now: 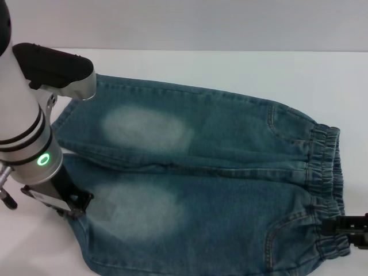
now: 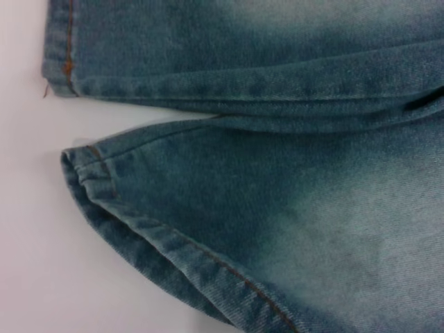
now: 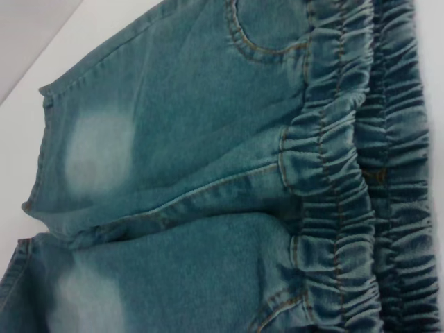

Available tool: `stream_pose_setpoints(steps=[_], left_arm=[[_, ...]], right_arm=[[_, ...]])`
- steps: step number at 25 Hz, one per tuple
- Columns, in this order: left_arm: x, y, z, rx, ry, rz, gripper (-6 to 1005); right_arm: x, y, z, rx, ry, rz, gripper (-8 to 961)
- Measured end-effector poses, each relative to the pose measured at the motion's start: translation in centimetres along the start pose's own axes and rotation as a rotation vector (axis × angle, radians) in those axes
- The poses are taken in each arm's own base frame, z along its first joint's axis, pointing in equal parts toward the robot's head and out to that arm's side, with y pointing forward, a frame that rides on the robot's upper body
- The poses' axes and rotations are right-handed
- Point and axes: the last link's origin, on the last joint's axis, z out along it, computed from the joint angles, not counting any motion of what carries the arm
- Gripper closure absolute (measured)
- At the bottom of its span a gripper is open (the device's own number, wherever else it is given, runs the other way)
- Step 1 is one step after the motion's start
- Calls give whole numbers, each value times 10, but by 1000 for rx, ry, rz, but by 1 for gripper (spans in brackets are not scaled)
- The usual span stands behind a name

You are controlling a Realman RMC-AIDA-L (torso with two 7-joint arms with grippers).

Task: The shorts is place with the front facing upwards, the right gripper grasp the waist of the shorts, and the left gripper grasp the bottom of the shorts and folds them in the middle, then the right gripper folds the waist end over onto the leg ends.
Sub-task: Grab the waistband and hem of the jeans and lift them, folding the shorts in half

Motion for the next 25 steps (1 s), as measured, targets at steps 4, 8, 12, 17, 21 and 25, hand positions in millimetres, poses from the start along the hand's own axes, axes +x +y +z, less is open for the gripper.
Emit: stream_pose_setpoints(steps=[4, 8, 12, 17, 21, 25], left_arm=[[2, 2, -1, 1, 6, 10, 849], [3, 4, -2, 4, 9, 19, 845], [4, 5, -2, 3, 10, 18, 841], [4, 5, -1, -2, 15, 16, 836], [5, 5, 0, -7, 25, 12, 832], [8, 5, 1, -11, 43, 9, 828]], right_arm=[[1, 1, 3, -5, 18, -24, 488], [3, 2, 7, -5, 39, -73, 502], [0, 4, 9, -5, 49, -99, 515], [-6, 8, 10, -4, 48, -117, 750], [-10, 12, 12, -8, 48, -137, 900], [-15, 17, 14, -14, 47, -156, 945]])
